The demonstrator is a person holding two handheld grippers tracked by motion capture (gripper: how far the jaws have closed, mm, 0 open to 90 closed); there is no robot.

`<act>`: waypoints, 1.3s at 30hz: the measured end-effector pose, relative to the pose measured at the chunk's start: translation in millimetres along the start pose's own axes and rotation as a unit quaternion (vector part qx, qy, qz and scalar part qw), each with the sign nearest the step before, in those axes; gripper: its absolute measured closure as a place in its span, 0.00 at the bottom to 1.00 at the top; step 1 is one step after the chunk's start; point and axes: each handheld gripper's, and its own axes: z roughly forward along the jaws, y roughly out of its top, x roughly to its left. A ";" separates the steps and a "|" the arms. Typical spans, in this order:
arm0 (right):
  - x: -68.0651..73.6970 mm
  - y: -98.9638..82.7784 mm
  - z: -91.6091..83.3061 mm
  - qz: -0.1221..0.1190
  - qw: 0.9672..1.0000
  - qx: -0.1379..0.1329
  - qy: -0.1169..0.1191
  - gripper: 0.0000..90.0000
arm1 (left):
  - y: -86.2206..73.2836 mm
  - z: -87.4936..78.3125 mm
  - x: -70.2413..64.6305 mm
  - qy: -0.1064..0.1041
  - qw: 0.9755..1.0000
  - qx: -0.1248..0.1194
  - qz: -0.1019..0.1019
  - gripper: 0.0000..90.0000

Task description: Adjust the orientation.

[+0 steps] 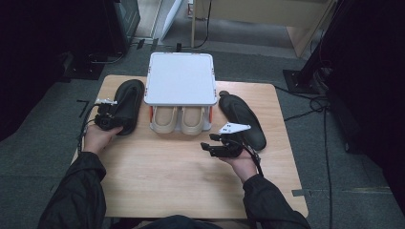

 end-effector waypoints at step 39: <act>-4.5 -14.4 -15.9 0.027 0.999 -0.003 -0.021 0.48 | 40.7 -10.2 58.4 0.070 0.997 -0.022 0.010 0.54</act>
